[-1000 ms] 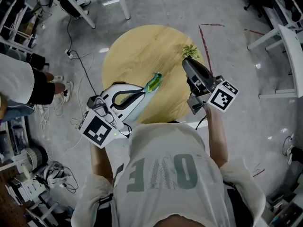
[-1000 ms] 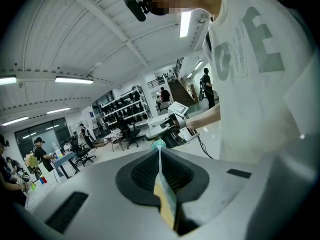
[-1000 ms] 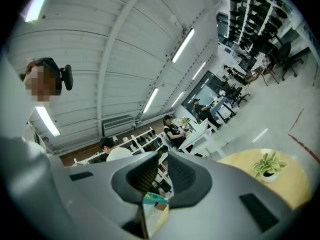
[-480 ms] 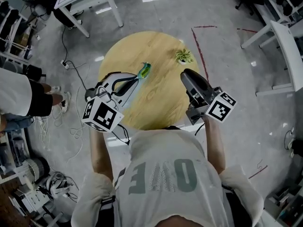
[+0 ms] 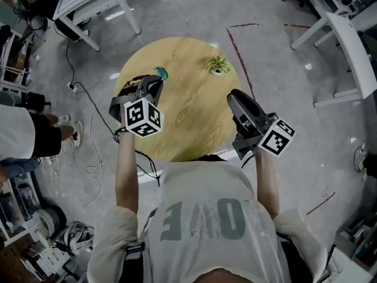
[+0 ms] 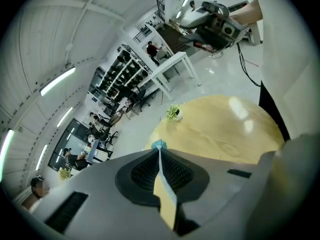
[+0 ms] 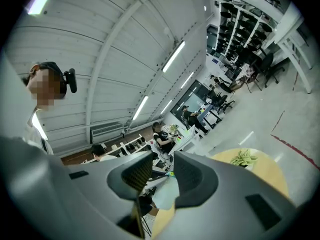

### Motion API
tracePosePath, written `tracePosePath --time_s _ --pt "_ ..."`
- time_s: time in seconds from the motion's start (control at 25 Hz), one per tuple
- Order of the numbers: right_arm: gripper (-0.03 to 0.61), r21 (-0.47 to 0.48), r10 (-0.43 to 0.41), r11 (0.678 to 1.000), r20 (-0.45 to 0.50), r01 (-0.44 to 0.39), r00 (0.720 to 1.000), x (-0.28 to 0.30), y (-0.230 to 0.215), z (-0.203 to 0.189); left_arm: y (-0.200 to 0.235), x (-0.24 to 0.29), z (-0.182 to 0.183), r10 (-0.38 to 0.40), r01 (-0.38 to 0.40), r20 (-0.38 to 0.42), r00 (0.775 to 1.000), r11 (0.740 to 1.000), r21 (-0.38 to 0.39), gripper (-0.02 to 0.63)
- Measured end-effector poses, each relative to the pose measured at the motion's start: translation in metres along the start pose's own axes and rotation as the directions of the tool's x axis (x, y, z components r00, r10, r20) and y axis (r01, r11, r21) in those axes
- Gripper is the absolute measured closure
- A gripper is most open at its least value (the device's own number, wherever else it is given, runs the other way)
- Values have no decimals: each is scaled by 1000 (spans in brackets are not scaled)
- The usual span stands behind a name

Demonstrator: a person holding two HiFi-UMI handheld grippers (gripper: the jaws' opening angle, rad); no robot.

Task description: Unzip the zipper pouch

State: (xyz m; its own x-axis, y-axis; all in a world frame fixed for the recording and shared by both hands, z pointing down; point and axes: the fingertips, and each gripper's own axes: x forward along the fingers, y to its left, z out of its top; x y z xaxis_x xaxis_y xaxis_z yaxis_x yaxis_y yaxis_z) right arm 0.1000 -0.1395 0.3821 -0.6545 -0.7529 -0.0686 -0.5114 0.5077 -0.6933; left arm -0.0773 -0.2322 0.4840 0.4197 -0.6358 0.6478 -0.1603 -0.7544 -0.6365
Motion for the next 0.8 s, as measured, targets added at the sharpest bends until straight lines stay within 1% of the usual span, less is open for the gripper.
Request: tracePosePath --time_s 0.12,0.2,0.32,0.64,0.72,0.8 --pt "456 14 -14 1000 11 14 1000 -5 -4 1 -11 28 -10 -32 31 -36 999 999 -23 583" --pt "456 31 -20 999 18 19 1000 -7 -5 1 -20 45 -18 -42 41 -74 996 999 -13 583" --pt "457 43 -36 998 22 35 999 -12 -7 1 -34 67 -25 -35 35 -116 993 999 -2 583" --pt "457 67 -92 994 46 89 995 -25 -12 -6 -69 102 -23 -90 82 -82 993 993 -89 581" --pt "457 72 -101 993 53 97 993 -29 -12 -5 -75 108 -22 -104 94 -73 992 987 -130 581" --pt "457 78 -109 991 60 105 992 -34 -11 -4 -84 111 -23 -135 121 -69 988 976 -183 581"
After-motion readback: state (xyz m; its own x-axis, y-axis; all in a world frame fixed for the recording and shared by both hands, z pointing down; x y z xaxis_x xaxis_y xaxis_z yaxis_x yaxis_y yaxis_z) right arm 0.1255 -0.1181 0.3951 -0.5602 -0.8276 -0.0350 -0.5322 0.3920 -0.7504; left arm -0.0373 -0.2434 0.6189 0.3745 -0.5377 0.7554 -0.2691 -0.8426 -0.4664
